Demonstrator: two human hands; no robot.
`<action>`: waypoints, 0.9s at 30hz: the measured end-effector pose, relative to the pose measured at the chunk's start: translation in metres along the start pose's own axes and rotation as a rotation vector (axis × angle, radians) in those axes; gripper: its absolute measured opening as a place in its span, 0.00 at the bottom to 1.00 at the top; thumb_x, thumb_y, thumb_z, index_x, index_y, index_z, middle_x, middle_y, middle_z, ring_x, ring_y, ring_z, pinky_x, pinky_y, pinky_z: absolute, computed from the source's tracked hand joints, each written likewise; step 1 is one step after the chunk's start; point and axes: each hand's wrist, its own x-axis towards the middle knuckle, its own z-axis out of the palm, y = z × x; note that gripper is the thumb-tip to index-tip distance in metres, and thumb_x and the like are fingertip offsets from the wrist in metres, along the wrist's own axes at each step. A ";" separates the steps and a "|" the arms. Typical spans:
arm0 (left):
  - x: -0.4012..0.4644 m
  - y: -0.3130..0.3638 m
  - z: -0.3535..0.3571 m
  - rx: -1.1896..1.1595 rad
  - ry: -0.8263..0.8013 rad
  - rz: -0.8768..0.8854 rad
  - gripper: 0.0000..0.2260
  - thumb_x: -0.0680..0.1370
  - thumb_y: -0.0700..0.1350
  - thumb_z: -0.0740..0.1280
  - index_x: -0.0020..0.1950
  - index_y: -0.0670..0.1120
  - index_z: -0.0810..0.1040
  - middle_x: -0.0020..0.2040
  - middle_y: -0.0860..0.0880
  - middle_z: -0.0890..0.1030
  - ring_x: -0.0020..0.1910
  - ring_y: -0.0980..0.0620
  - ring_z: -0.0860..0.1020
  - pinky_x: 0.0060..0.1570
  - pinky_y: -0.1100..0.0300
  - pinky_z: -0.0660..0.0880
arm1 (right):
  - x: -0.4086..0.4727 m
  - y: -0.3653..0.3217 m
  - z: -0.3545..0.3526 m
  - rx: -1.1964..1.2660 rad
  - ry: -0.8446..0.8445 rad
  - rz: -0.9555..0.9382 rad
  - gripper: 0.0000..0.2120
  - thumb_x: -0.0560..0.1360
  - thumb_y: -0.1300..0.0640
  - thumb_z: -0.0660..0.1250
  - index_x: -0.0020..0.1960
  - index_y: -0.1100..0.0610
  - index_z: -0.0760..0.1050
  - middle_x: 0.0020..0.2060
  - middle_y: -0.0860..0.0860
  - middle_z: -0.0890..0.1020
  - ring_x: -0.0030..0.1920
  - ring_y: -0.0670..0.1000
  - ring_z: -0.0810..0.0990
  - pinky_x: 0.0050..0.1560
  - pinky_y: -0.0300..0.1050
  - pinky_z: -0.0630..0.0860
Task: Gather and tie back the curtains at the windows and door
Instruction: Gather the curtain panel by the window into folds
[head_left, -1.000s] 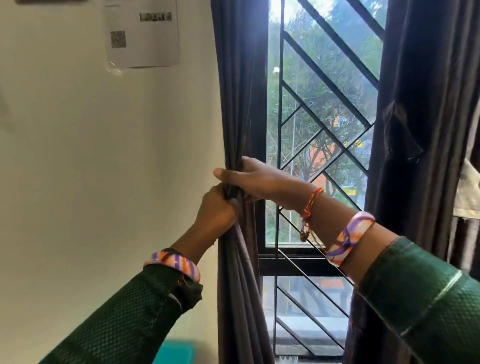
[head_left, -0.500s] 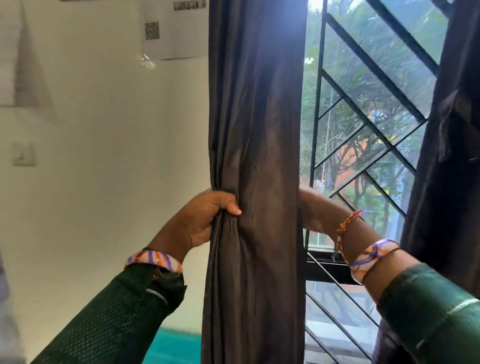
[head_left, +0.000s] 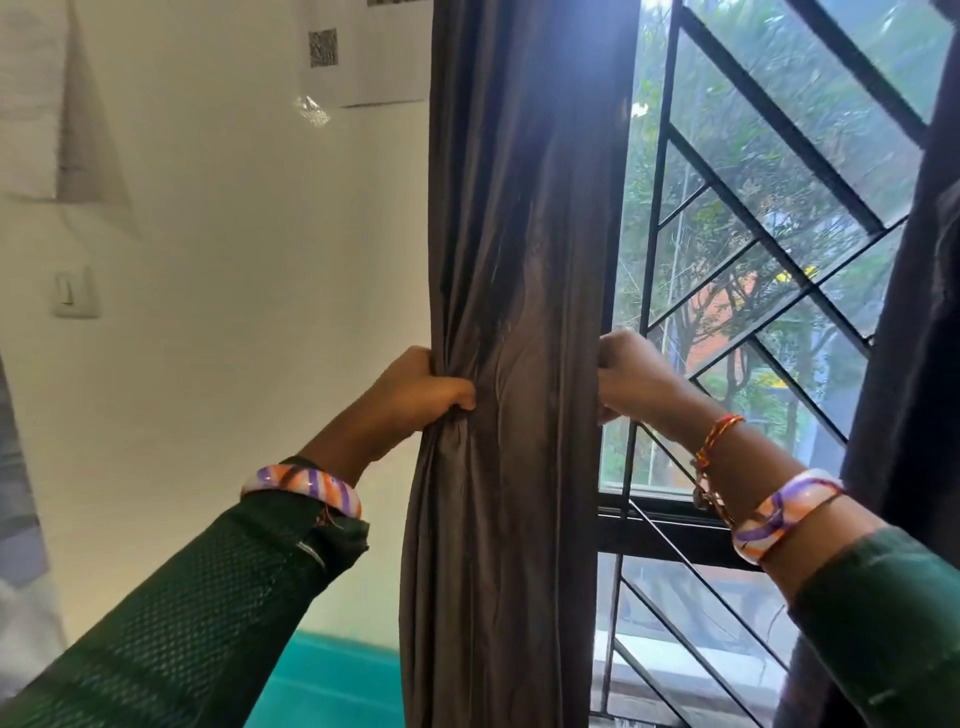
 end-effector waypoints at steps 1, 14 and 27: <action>0.001 0.000 0.004 0.085 0.063 0.037 0.16 0.72 0.39 0.67 0.58 0.38 0.75 0.48 0.42 0.79 0.45 0.45 0.78 0.44 0.56 0.77 | 0.000 0.001 -0.003 -0.060 0.054 -0.019 0.09 0.75 0.68 0.60 0.41 0.69 0.78 0.34 0.63 0.80 0.33 0.58 0.80 0.38 0.52 0.81; -0.016 -0.009 0.037 0.171 0.483 0.288 0.16 0.71 0.55 0.71 0.39 0.43 0.72 0.31 0.54 0.70 0.30 0.58 0.70 0.29 0.75 0.67 | -0.045 0.000 -0.023 -0.487 0.617 -0.162 0.09 0.72 0.53 0.66 0.47 0.56 0.82 0.42 0.59 0.84 0.47 0.63 0.81 0.46 0.50 0.77; -0.057 0.024 0.055 0.399 0.530 0.927 0.12 0.73 0.44 0.61 0.42 0.37 0.80 0.35 0.41 0.78 0.30 0.47 0.74 0.29 0.62 0.70 | -0.077 -0.030 0.009 -0.404 0.747 -0.613 0.07 0.71 0.60 0.63 0.42 0.59 0.80 0.42 0.54 0.81 0.41 0.59 0.80 0.33 0.48 0.77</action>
